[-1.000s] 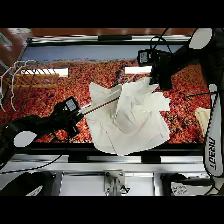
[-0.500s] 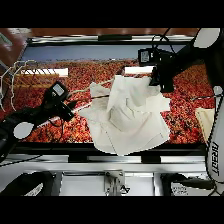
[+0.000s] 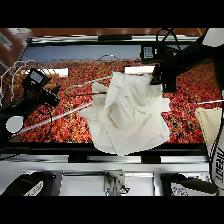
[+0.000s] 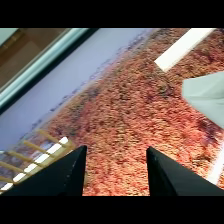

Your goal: Fold the shirts.

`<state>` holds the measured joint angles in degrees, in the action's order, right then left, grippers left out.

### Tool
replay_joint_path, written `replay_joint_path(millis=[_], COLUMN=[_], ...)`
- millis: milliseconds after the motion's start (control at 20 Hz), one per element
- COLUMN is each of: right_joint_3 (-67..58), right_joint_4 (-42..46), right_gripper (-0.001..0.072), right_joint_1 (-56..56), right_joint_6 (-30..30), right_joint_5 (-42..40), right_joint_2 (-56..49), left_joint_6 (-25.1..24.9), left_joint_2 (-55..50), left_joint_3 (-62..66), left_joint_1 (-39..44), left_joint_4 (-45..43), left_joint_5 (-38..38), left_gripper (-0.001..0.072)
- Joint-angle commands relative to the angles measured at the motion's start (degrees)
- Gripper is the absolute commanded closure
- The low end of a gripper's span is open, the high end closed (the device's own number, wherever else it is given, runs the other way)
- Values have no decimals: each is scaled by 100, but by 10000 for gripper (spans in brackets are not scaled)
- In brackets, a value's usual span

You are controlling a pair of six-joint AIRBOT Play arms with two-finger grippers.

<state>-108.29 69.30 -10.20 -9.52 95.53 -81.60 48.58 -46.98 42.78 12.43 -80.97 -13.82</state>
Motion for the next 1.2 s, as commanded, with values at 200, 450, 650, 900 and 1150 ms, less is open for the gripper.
replay_joint_path(millis=[200, 450, 650, 900, 1150], right_joint_3=[-2, -2, -2, -2, -2], right_joint_4=[28, 210, 313, 323, 153], right_gripper=[641, 641, 641, 641, 641], right_joint_1=[0, 15, 9, 9, 7], right_joint_6=[-243, -490, -651, -848, -1014], right_joint_5=[-17, -68, -85, -127, -70], right_joint_2=[243, 374, 420, 420, 420], left_joint_6=[11, 2522, 2009, 2817, 2879], left_joint_2=[22, 267, 566, -474, -2605], left_joint_3=[28, 452, 1027, 3091, 4531], left_joint_1=[-352, -1373, -2286, -2688, -3101], left_joint_4=[-9, -9, -50, -1530, -1274], left_joint_5=[944, 308, -3676, -7388, -8013], left_gripper=[229, 247, 260, 333, 302])
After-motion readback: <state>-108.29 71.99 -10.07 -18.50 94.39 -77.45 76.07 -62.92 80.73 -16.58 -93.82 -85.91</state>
